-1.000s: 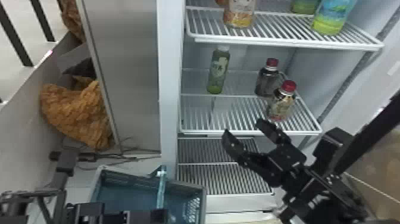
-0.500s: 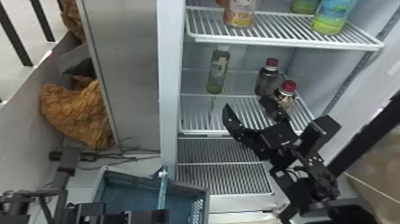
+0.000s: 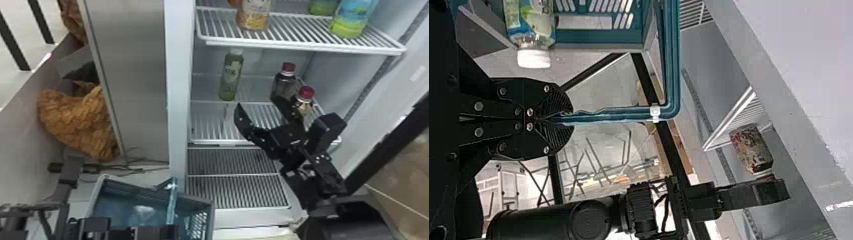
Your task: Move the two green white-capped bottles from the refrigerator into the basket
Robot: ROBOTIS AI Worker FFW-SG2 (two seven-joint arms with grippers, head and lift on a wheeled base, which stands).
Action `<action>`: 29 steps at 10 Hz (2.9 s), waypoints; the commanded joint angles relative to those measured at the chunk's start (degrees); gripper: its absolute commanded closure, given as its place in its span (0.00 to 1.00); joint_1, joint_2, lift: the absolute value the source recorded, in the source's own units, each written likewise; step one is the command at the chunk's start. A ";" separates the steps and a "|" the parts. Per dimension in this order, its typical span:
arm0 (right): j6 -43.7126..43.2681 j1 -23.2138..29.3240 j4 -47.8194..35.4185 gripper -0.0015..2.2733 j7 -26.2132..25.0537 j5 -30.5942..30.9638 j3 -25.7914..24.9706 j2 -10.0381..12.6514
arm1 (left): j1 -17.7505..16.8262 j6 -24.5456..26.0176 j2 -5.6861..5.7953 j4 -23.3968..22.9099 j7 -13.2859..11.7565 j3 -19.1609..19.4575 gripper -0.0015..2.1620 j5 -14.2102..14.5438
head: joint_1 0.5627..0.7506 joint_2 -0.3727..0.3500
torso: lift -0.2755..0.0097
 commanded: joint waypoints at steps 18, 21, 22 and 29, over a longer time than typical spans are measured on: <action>-5.90 -28.12 37.10 0.00 -10.26 -1.17 9.24 -0.30 | -0.85 0.03 0.01 0.70 0.09 -1.29 0.55 0.62 | 0.70 0.35 | 0.04; -6.46 -32.48 42.30 0.00 -10.97 -1.62 10.73 -0.56 | -1.13 0.03 0.01 1.12 0.09 -1.52 0.55 0.74 | 0.70 0.36 | 0.04; -6.46 -33.60 43.71 0.00 -11.23 -1.62 11.30 -0.56 | -1.27 0.03 0.01 1.12 0.09 -1.52 0.55 0.74 | 0.70 0.36 | 0.04; -6.04 -39.09 51.30 0.42 -11.58 -4.94 15.30 -0.74 | -1.69 0.03 0.01 1.41 0.00 -1.86 0.55 0.74 | 0.70 0.38 | 0.04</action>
